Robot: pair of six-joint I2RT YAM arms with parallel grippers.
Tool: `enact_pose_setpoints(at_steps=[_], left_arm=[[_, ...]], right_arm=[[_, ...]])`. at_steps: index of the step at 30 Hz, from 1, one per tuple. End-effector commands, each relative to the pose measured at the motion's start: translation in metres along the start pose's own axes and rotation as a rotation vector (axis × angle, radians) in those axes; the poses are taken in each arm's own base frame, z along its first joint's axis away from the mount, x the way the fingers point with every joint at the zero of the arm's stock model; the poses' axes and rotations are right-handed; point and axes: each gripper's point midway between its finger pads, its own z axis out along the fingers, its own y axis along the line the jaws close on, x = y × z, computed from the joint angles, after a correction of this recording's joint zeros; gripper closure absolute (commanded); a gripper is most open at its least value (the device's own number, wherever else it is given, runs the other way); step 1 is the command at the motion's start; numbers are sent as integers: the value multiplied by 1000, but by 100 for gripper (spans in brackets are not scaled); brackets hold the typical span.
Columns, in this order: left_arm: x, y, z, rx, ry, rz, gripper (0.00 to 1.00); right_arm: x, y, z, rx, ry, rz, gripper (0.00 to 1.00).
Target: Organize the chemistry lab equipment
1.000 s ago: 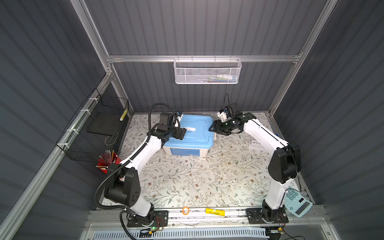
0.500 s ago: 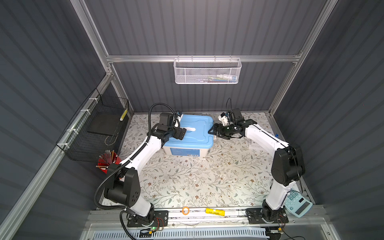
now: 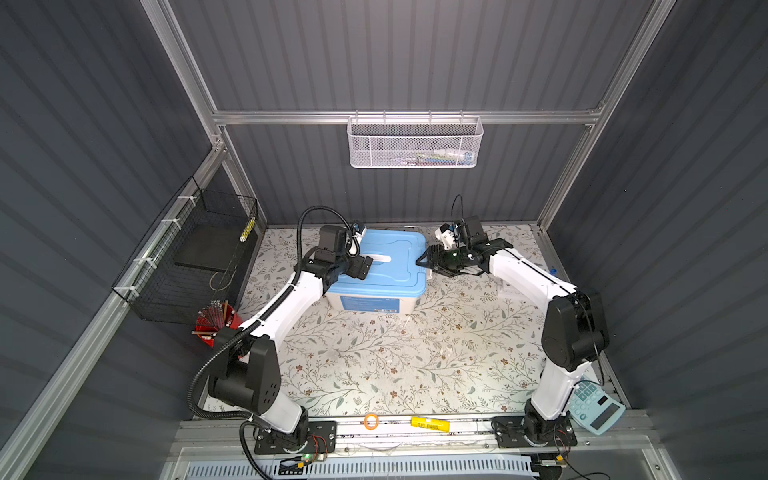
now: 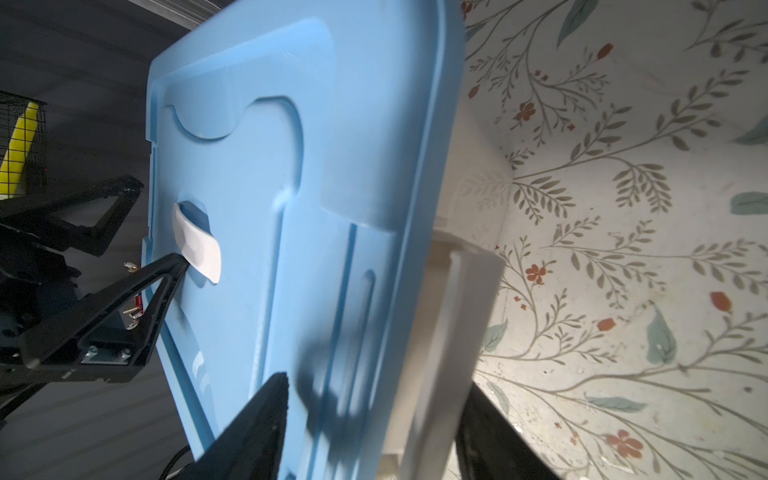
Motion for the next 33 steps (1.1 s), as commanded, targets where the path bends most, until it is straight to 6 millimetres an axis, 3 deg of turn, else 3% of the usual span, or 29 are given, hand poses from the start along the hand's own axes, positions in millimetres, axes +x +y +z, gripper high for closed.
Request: enact_pose_setpoints(at_steps=[1,15,33], left_arm=[[26,-7,-3,16,93,32,2],[26,-9,-1,26,90,33,2],[22,-7,-5,20,77,38,2]], right_arm=[[-2,1,2,5,1,0,40],[0,6,2,112,9,-41,50],[1,-8,6,374,41,-133,56]])
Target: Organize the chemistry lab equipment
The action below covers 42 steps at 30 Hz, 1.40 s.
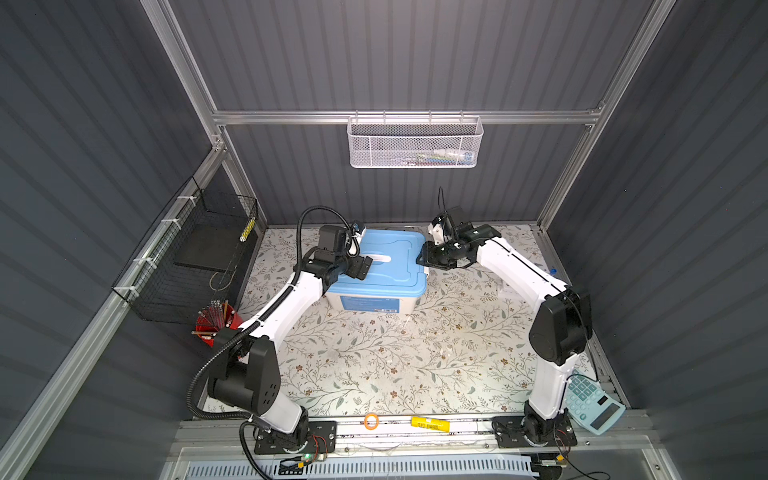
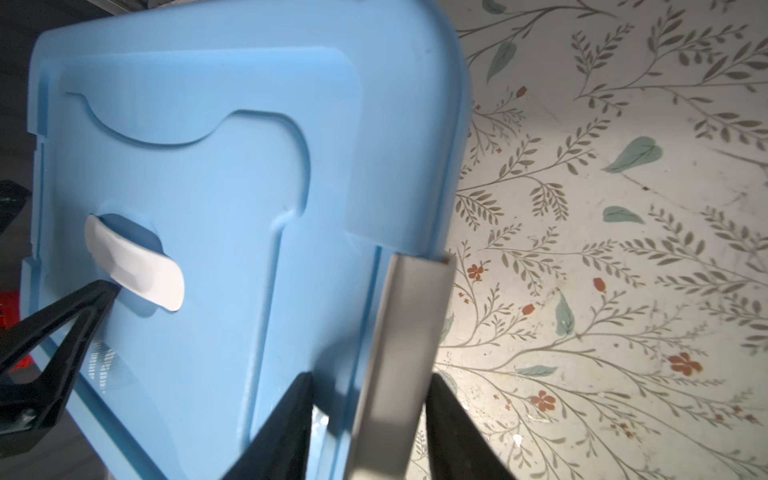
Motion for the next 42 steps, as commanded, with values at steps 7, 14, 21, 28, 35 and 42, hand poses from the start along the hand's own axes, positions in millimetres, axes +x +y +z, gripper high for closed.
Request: enact_pose_setpoints(at_steps=[7,14,21,28,35,42], left_arm=[[21,-8,-4,26,73,30,2],[21,-9,-5,27,69,32,2],[19,-9,-7,28,65,32,2],[19,-9,-8,29,61,31,2],[19,-10,-8,35,62,29,2],[20,-10,-7,37,65,28,2]], right_arm=[[13,-15,10,160,61,-67,57],[17,-17,14,224,92,-102,58],[17,-18,12,257,105,-112,58],[20,-15,11,255,124,-101,58],[22,-20,8,294,133,-97,59],[22,-27,7,348,149,-96,60]])
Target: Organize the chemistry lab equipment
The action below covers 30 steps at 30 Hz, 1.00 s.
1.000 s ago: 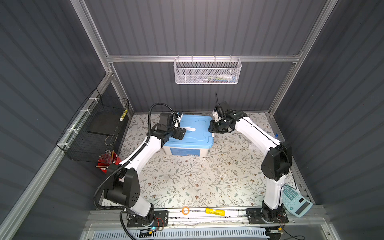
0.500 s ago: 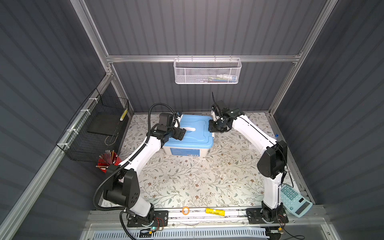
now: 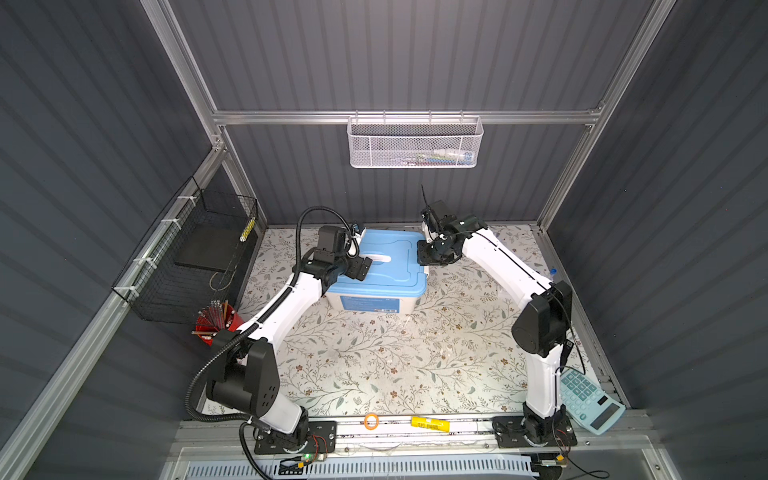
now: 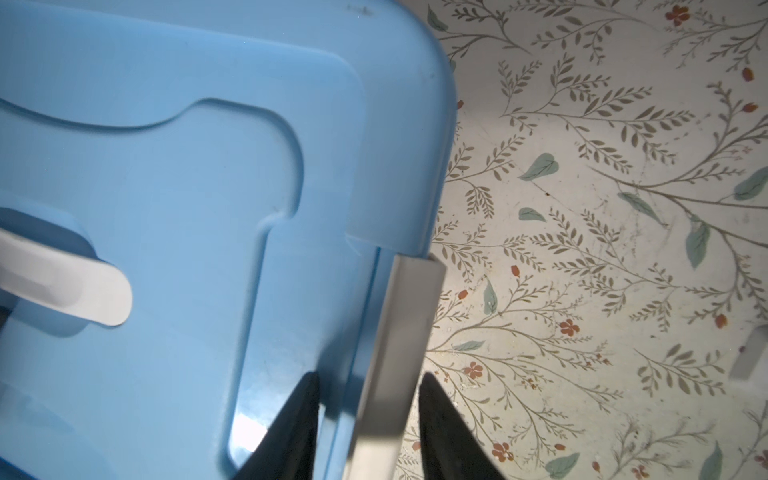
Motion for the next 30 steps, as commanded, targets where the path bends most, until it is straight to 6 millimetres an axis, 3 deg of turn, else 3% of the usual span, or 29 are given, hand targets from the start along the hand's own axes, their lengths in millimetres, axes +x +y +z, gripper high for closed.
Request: enact_pose_setpoints(at_steps=[1,30], left_arm=[[19,-10,-3,35,66,20,2],[18,-12,-4,51,56,9,3]], right_arm=[[27,-19,19,112,123,-5,60],[45,-33,31,219,225,64,64]])
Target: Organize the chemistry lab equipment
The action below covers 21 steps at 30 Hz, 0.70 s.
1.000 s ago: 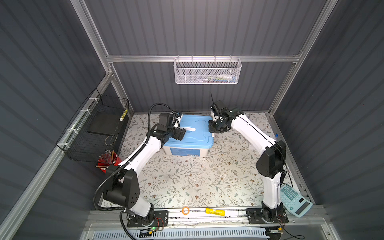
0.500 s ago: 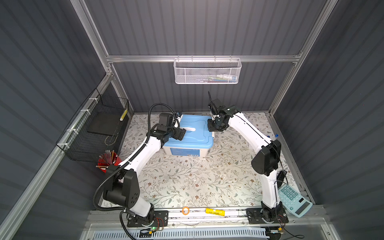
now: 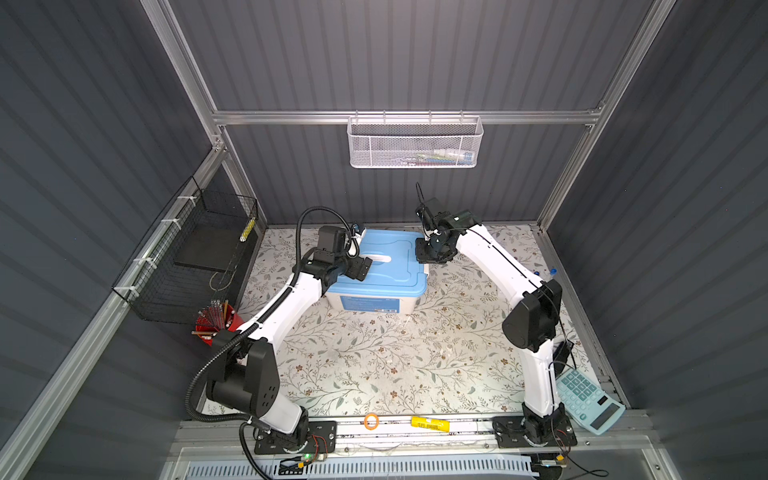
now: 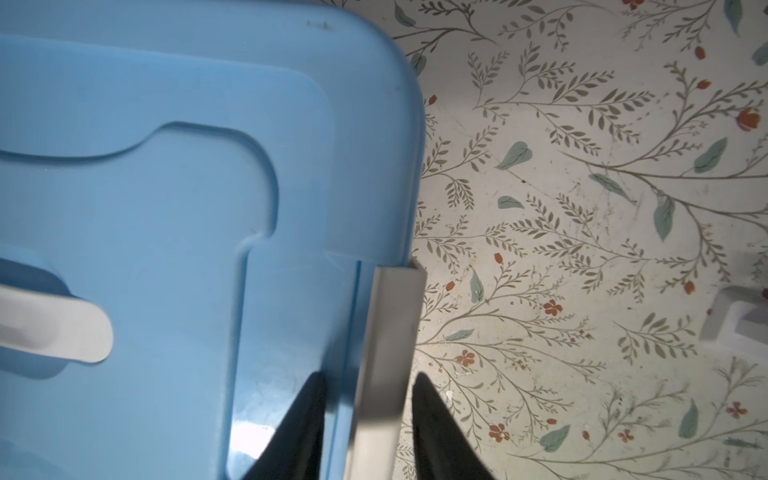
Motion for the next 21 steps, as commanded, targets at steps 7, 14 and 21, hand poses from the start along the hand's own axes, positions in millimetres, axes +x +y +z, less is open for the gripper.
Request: enact_pose_setpoints(at_steps=[7,14,21], left_arm=[[17,-12,-4,49,52,8,3],[16,-13,-4,53,49,7,3],[17,-13,-3,57,49,5,3]], right_arm=[[47,-30,35,156,207,7,67],[49,-29,37,156,218,12,71],[51,-31,39,167,226,11,75]])
